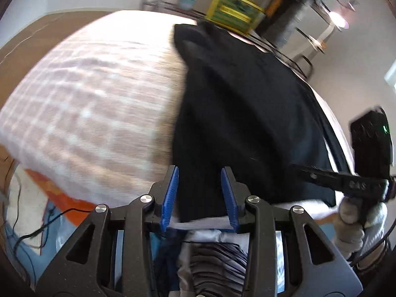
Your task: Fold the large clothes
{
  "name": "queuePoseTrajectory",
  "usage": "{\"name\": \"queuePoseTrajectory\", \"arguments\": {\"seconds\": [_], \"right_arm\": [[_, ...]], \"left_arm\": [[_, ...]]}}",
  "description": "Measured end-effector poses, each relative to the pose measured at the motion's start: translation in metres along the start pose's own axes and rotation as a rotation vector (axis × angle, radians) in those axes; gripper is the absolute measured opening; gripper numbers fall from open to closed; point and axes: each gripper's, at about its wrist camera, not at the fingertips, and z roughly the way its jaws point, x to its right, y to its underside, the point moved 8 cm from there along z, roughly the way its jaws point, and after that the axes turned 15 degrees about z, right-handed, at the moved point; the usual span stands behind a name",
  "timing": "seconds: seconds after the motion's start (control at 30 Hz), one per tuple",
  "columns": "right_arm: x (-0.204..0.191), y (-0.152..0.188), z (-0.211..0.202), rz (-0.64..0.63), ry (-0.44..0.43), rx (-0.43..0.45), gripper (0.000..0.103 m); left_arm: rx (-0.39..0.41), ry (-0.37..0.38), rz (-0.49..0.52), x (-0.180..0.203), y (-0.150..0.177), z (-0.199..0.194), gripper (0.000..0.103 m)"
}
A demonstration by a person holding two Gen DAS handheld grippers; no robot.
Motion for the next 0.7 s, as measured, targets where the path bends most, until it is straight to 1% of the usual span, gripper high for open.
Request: {"name": "queuePoseTrajectory", "arguments": {"seconds": [0.07,0.13,0.2,0.23,0.27,0.3,0.37,0.43,0.47,0.5,0.57,0.6,0.63,0.7], "right_arm": [[0.002,-0.001,0.001,0.003,0.001,-0.001,0.024],[0.003,-0.001,0.000,0.008,-0.002,-0.001,0.024],[0.005,-0.003,0.003,0.018,-0.012,-0.005,0.024],[0.006,-0.003,0.005,0.021,-0.015,-0.008,0.024],[0.007,-0.003,0.006,0.021,-0.016,-0.011,0.024],[0.006,-0.002,0.009,0.022,-0.016,-0.017,0.024],[0.005,0.000,0.012,0.022,-0.023,-0.027,0.019],[0.000,0.002,0.014,0.036,-0.056,-0.039,0.006],[-0.002,0.003,0.014,0.041,-0.071,-0.041,0.004],[-0.007,0.004,0.013,0.051,-0.096,-0.041,0.002],[-0.016,0.006,0.009,0.048,-0.134,-0.035,0.001],[-0.021,0.007,0.007,0.042,-0.140,-0.027,0.001],[-0.023,0.008,0.008,0.036,-0.134,-0.023,0.001],[-0.023,0.010,0.017,0.027,-0.110,-0.032,0.001]], "left_arm": [[-0.057,0.034,0.017,0.011,0.001,0.016,0.036],[-0.095,0.031,0.022,0.015,0.002,0.027,0.036],[-0.083,0.029,0.013,0.016,0.001,0.030,0.034],[-0.079,0.037,0.009,0.017,-0.003,0.032,0.016],[-0.088,0.058,0.005,0.019,-0.004,0.036,0.001],[-0.088,0.071,0.003,0.020,-0.005,0.039,0.001],[-0.077,0.074,0.004,0.020,-0.007,0.039,0.000],[-0.055,0.074,0.001,0.017,-0.005,0.030,0.000],[-0.041,0.062,0.000,0.013,-0.004,0.021,0.000],[-0.032,0.054,-0.007,0.004,0.003,0.010,0.000],[-0.004,0.045,-0.047,-0.011,0.008,-0.009,0.000],[0.006,0.039,-0.068,-0.018,0.011,-0.015,0.000],[0.010,0.031,-0.074,-0.021,0.012,-0.015,0.000],[-0.018,0.004,-0.062,-0.026,0.020,-0.008,0.000]]}}
